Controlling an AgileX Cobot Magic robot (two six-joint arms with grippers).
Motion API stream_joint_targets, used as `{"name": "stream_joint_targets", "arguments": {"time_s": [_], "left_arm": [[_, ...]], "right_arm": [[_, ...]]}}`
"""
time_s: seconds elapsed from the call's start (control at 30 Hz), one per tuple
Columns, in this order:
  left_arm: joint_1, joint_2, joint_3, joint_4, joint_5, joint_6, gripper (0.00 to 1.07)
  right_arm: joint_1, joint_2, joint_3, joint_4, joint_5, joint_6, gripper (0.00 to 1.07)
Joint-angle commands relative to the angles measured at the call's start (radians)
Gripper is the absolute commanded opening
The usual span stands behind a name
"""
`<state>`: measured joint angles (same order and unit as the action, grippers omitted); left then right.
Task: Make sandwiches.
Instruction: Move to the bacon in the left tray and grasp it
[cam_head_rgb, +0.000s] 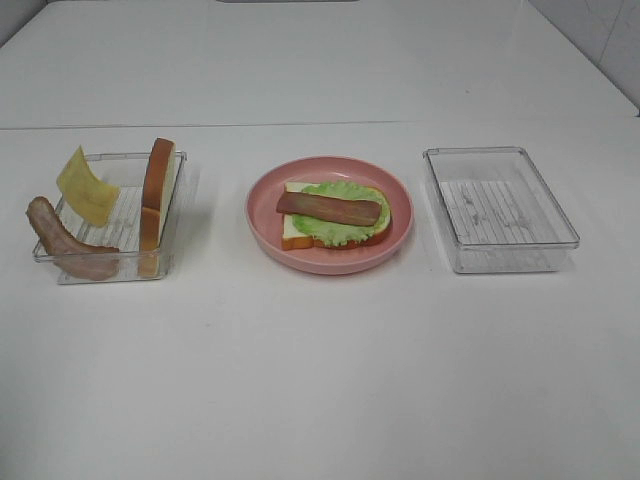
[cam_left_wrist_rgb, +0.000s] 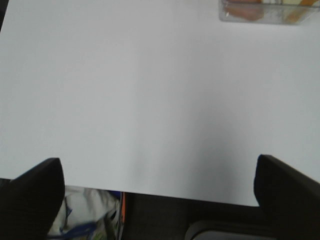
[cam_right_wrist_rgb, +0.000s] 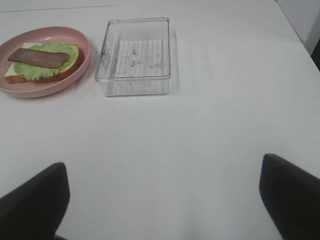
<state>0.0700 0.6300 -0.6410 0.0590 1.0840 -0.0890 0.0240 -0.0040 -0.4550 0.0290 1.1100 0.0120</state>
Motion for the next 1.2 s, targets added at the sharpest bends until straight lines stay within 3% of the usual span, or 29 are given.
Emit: {"name": "stream_joint_targets", "arguments": {"time_s": [0.03, 0.23, 0.47, 0.67, 0.9, 0.97, 1.2], "left_arm": [[0.004, 0.242, -0.097, 0.031, 0.018, 0.009, 0.98], [0.004, 0.496, -0.238, 0.037, 0.018, 0.022, 0.98], [0.004, 0.796, -0.498, 0.028, 0.004, 0.028, 1.01], [-0.003, 1.016, -0.654, -0.004, 0.009, 0.035, 1.01], [-0.102, 1.173, -0.759, 0.003, -0.025, 0.020, 1.01], [-0.131, 1.250, -0.811, 0.002, -0.023, -0.020, 1.01], [-0.163, 1.344, -0.849, 0.006, -0.047, -0.044, 1.01]], "right_arm": [[-0.005, -0.023, 0.003, -0.002, -0.010, -0.003, 0.96], [-0.005, -0.023, 0.003, -0.002, -0.010, -0.003, 0.96], [-0.005, -0.023, 0.003, -0.002, -0.010, -0.003, 0.96], [-0.005, -0.023, 0.003, -0.002, -0.010, -0.003, 0.96], [-0.005, -0.023, 0.003, -0.002, -0.010, -0.003, 0.96], [-0.005, -0.023, 0.003, -0.002, -0.010, -0.003, 0.96], [-0.005, -0.023, 0.003, -0.002, -0.010, -0.003, 0.96]]}}
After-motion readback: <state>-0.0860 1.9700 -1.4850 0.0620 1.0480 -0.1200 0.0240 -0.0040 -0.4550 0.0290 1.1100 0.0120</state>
